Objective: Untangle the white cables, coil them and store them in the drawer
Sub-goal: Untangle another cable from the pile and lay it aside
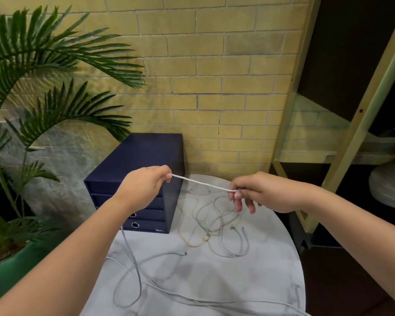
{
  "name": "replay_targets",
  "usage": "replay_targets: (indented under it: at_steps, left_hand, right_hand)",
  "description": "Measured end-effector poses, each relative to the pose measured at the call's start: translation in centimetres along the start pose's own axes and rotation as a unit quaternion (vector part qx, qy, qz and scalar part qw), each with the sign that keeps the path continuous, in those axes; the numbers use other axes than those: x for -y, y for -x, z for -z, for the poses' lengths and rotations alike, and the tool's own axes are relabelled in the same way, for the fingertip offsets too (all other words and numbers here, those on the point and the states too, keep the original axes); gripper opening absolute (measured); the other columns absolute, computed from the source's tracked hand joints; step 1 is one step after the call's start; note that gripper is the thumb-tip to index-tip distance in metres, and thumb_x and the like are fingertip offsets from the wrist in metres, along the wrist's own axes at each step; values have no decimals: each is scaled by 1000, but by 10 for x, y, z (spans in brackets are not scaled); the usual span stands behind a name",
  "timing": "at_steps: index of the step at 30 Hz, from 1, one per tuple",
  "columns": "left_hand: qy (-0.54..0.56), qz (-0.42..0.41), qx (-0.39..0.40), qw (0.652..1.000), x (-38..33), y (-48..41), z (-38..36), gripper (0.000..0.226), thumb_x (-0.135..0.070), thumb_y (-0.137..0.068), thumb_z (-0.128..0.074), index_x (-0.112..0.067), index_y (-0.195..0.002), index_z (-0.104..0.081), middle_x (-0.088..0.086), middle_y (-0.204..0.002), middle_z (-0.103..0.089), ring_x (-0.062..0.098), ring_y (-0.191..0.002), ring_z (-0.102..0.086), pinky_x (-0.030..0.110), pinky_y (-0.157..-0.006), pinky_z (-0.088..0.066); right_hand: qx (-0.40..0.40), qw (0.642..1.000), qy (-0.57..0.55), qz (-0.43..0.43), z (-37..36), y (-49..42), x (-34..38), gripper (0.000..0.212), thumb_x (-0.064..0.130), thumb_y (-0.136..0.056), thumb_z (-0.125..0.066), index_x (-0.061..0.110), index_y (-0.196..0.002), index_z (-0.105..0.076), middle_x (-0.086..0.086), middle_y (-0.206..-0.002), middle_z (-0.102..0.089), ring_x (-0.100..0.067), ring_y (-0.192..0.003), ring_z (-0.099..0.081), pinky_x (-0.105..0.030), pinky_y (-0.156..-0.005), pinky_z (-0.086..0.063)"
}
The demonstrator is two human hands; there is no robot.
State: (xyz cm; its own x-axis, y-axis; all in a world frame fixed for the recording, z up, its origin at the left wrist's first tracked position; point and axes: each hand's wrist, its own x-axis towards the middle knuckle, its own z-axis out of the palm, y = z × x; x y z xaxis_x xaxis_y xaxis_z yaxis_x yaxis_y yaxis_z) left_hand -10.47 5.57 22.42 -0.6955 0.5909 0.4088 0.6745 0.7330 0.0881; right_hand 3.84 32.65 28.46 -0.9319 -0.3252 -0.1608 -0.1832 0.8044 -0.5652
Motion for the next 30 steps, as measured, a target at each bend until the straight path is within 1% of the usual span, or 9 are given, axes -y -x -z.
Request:
replay_targets:
  at_steps: [3, 6, 9, 12, 15, 18, 22, 26, 30]
  left_hand:
    - [12, 5, 15, 1000, -3, 0, -6, 17, -28, -103, -36, -31, -89, -45, -10, -75, -53, 8, -62, -47, 21, -49, -28]
    - [21, 5, 22, 1000, -2, 8, -11, 21, -33, -103, -34, -27, -89, -49, -10, -75, -55, 10, -65, -49, 28, -52, -34]
    - [23, 16, 49, 998, 6, 26, -26, 27, -38, -102, -31, -25, -91, -51, -11, -79, -59, 17, -72, -54, 33, -56, -37]
    - [29, 26, 80, 996, 5, 48, -46, 29, -40, -101, -32, -24, -91, -53, -12, -72, -54, 21, -72, -54, 36, -60, -40]
    - [48, 23, 134, 989, -12, 64, -74, 26, -43, -101, -33, -26, -96, -52, -12, -79, -58, 22, -76, -56, 37, -65, -44]
    - [73, 31, 179, 981, -24, 85, -103, 23, -42, -101, -34, -26, -99, -51, -4, -86, -63, 24, -81, -56, 34, -65, -38]
    - [98, 50, 246, 963, -18, 118, -136, 26, -41, -102, -35, -22, -103, -52, -4, -94, -65, 23, -85, -58, 34, -69, -42]
    - [99, 83, 294, 947, -3, 144, -156, 17, -30, -101, -42, -24, -96, -58, -2, -94, -66, 21, -84, -58, 30, -69, -39]
    - [83, 100, 309, 942, 18, 160, -164, 20, -20, -100, -46, -23, -103, -65, -2, -99, -68, 23, -91, -60, 30, -76, -43]
  right_hand:
    - [6, 999, -31, 17, -7, 2, 2, 20, 20, -101, -38, 19, -97, -58, 4, -92, -69, -7, -68, -61, -13, -65, -45]
    - [-9, 1000, -26, -3, -10, 9, -10, 20, 21, -101, -37, 20, -100, -57, 5, -91, -69, -11, -68, -63, -14, -66, -43]
    - [-13, 998, -27, -58, -20, 28, -44, 14, 22, -102, -35, 24, -106, -49, 6, -90, -68, -10, -70, -63, -20, -71, -46]
    - [-22, 992, -66, -105, -46, 44, -84, 10, 21, -101, -35, 21, -99, -45, 4, -90, -69, -13, -75, -64, -31, -75, -50]
    - [-15, 986, -70, -151, -85, 48, -123, 10, 22, -101, -39, 22, -94, -46, 6, -89, -69, -11, -79, -63, -37, -79, -51]
    - [-32, 980, -23, -197, -119, 56, -161, 15, 21, -98, -45, 25, -84, -47, 8, -87, -63, -13, -82, -57, -34, -76, -47]
    - [-45, 962, 62, -263, -157, 85, -211, 25, 16, -89, -59, 30, -71, -48, 7, -86, -49, -16, -84, -51, -30, -76, -45]
    - [-40, 948, 56, -312, -189, 113, -243, 27, 15, -87, -63, 32, -69, -53, 8, -85, -51, -11, -80, -53, -28, -75, -46]
    - [-51, 942, 59, -325, -205, 119, -254, 21, 13, -85, -65, 29, -73, -58, 10, -83, -52, -11, -80, -52, -26, -72, -41]
